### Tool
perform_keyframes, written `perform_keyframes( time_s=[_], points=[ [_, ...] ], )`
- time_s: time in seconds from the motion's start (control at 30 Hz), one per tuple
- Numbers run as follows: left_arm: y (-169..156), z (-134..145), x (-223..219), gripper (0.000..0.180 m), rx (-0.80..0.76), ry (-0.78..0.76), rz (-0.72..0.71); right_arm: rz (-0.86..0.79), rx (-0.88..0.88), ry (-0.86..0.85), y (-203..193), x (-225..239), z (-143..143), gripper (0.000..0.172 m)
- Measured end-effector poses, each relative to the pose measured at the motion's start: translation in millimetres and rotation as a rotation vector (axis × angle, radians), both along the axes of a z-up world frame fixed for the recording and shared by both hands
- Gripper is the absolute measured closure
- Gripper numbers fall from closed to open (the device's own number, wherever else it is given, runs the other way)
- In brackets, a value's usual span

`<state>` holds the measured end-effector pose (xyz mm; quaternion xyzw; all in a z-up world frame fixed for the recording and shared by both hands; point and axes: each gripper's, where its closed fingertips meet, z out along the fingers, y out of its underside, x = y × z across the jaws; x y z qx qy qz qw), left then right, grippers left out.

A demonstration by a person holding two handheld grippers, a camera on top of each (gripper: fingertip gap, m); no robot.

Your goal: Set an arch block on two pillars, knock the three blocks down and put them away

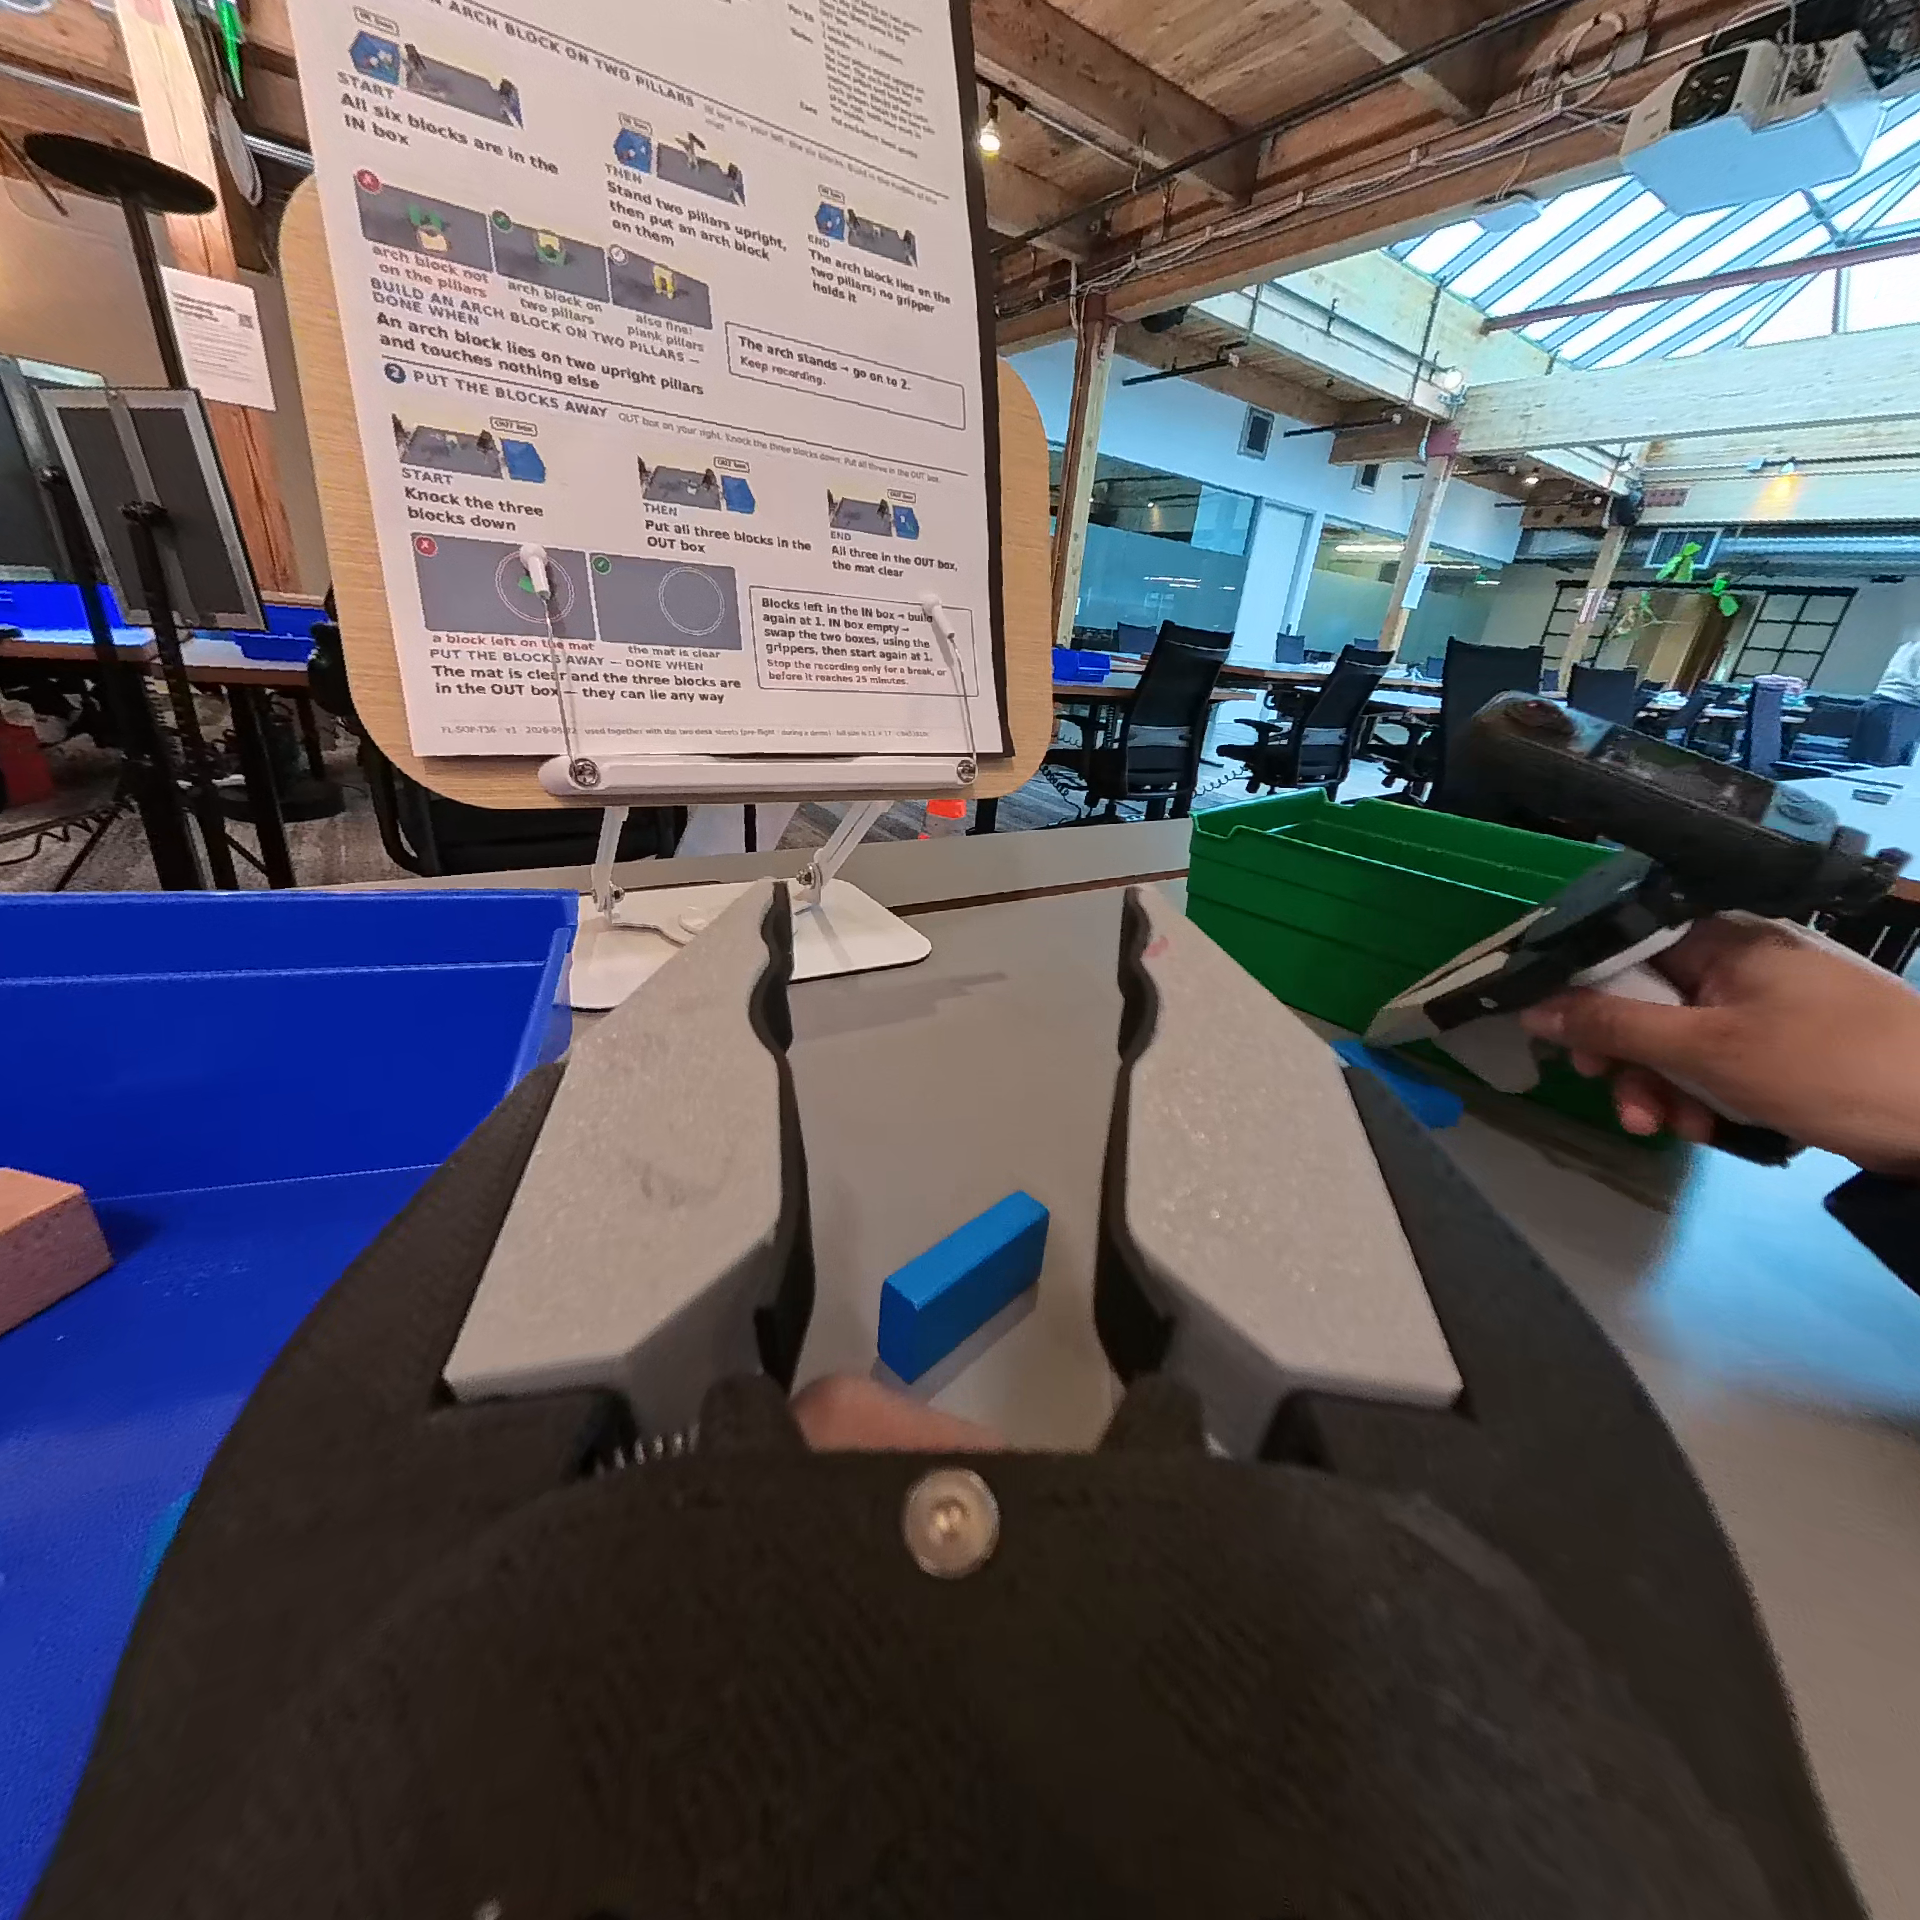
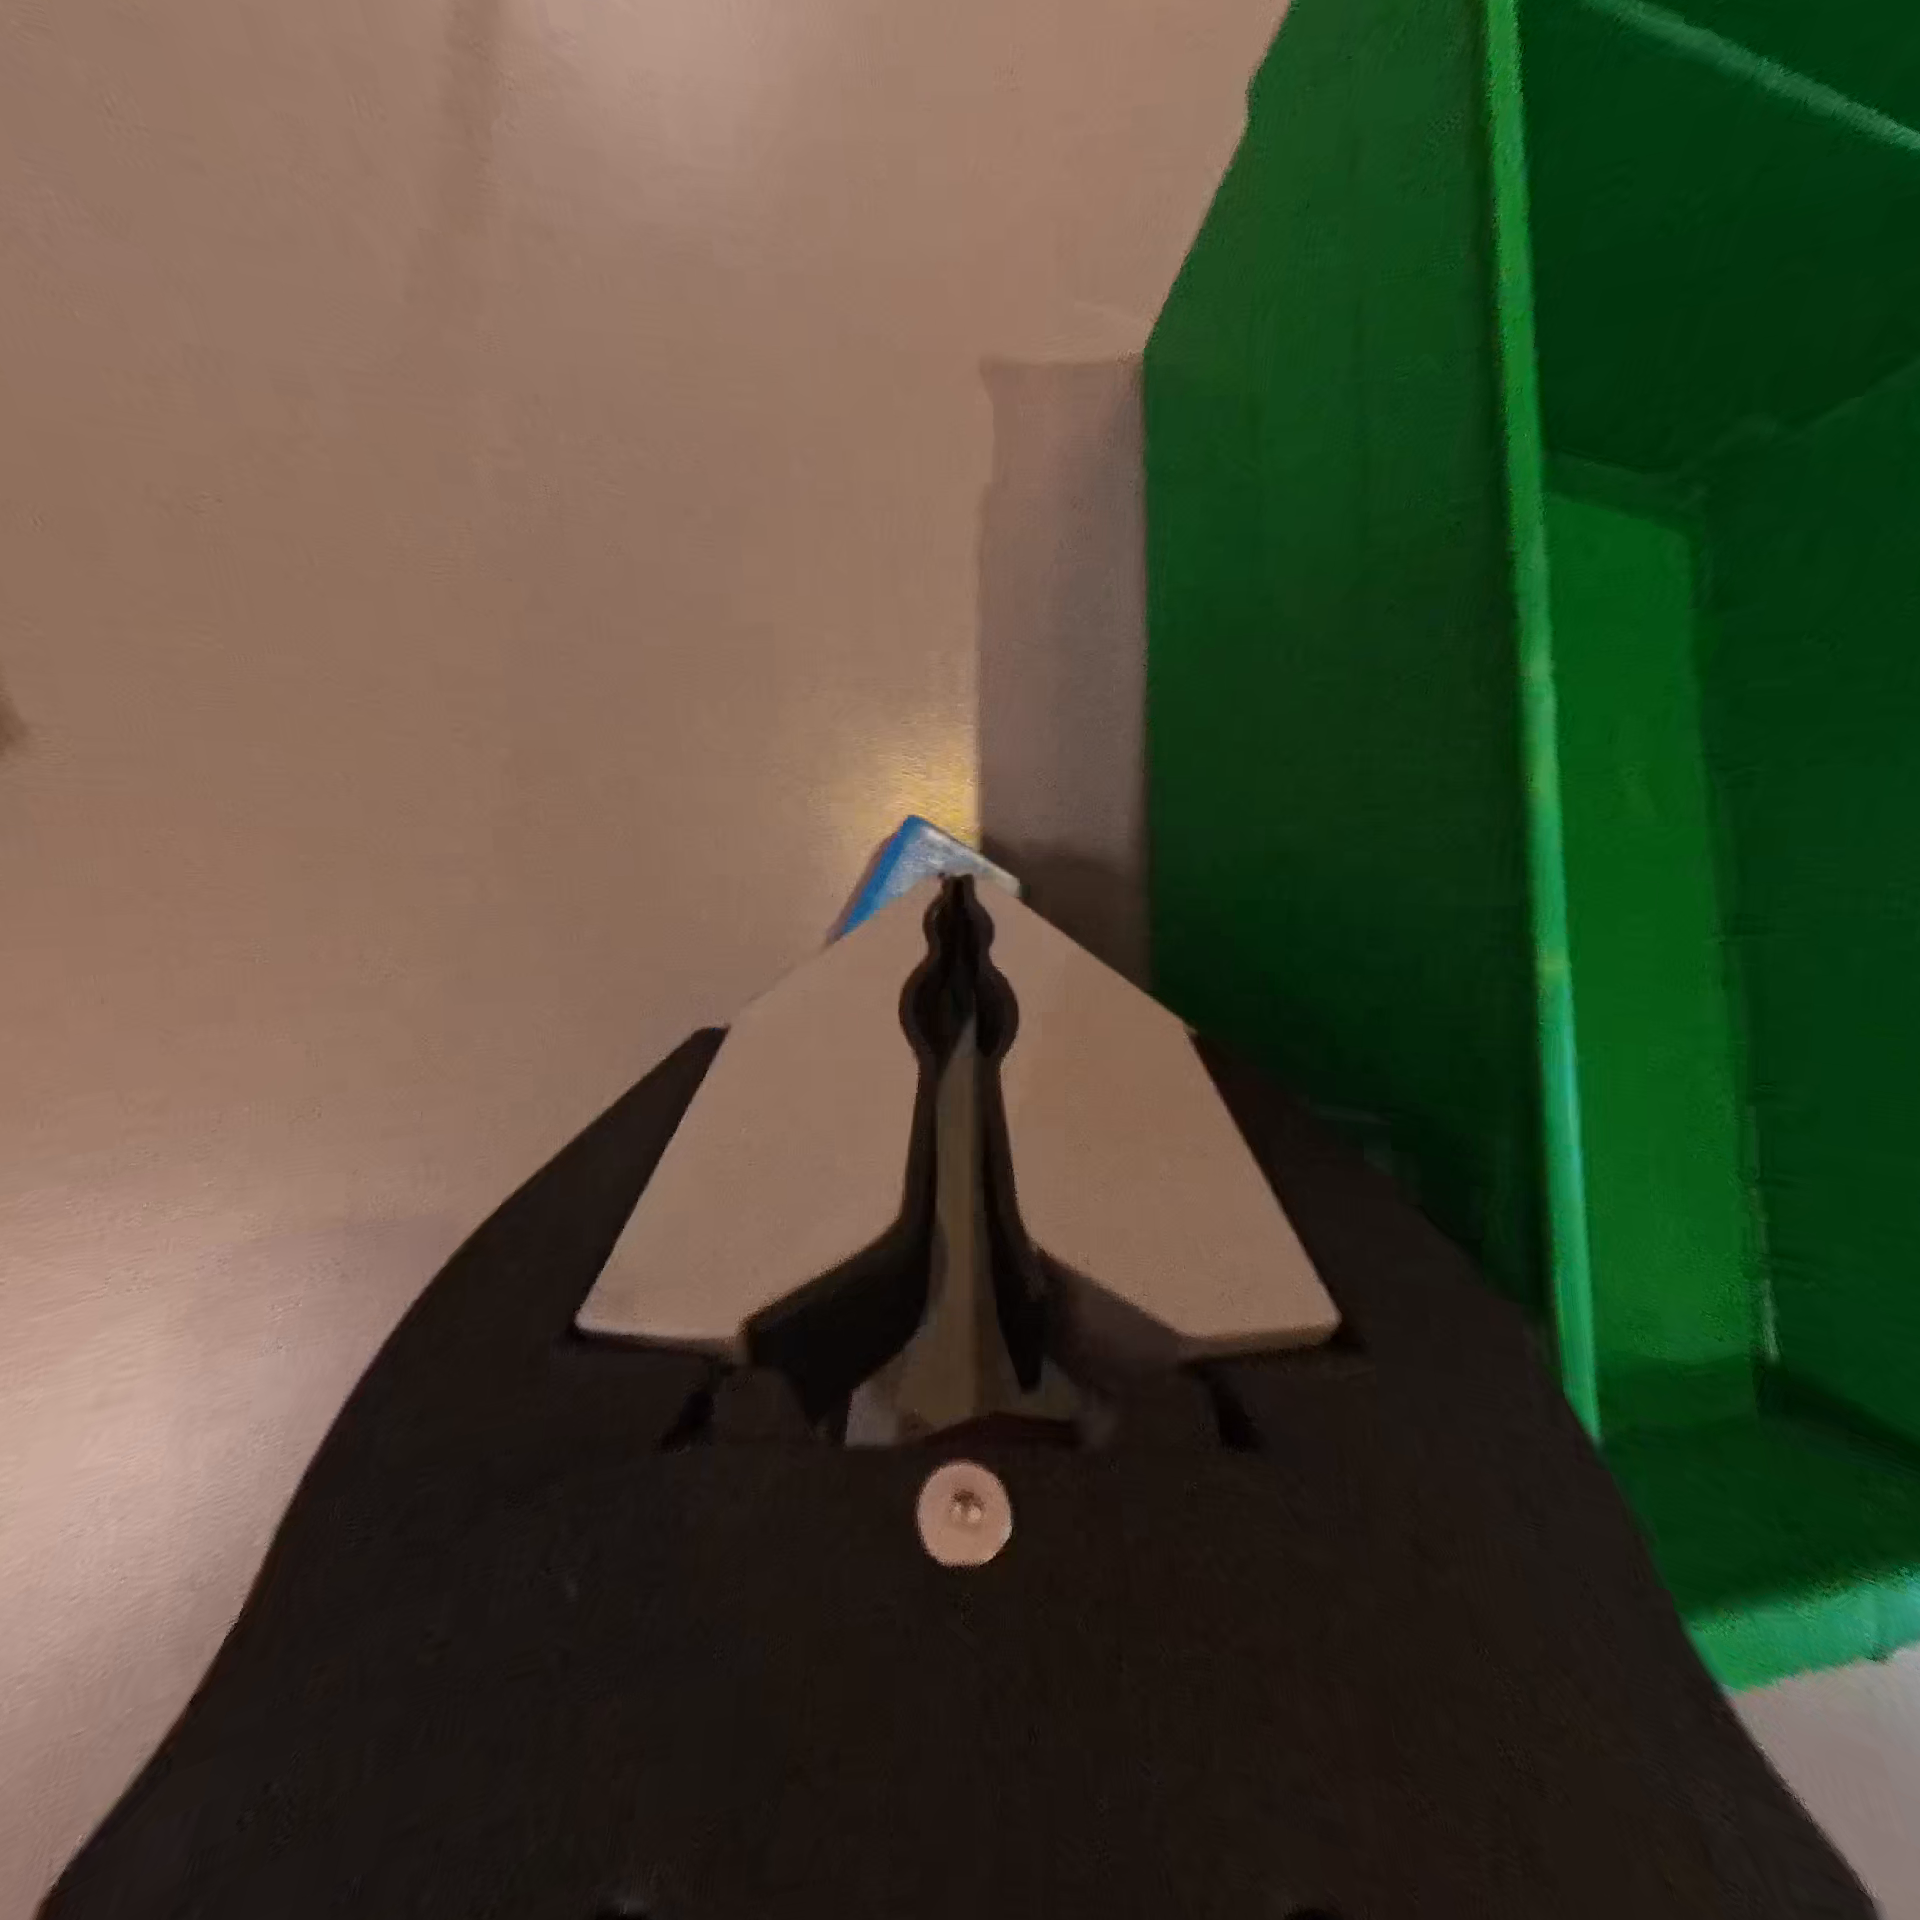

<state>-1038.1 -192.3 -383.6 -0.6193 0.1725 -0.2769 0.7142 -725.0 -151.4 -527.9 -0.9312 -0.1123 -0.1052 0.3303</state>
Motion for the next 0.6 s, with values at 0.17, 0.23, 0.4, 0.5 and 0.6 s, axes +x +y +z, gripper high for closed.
perform_keyframes(
  time_s=[0.17, 0.23, 0.4, 0.5, 0.6],
  points=[
    [-0.5, -3.8, 4.6, 0.119, -0.005, 0.023, -0.013, 0.283, -0.024, 0.159, -4.9, -67.7, -8.2, 0.172],
    [-1.4, -4.0, 6.1, 0.119, -0.002, 0.032, -0.017, 0.237, 0.066, 0.074, 3.6, -55.7, 6.8, 0.172],
    [-1.4, -7.2, 9.3, 0.119, -0.015, 0.042, -0.03, -0.001, 0.127, -0.054, 5.5, -4.7, 22.0, 0.172],
    [-2.1, -8.5, 11.3, 0.119, -0.014, 0.052, -0.034, -0.043, 0.052, -0.038, 0.9, 3.7, 5.7, 0.172],
    [-1.8, -9.2, 11.4, 0.119, -0.017, 0.055, -0.033, -0.041, 0.04, 0.011, 1.0, -1.3, 0.9, 0.172]
  ],
)
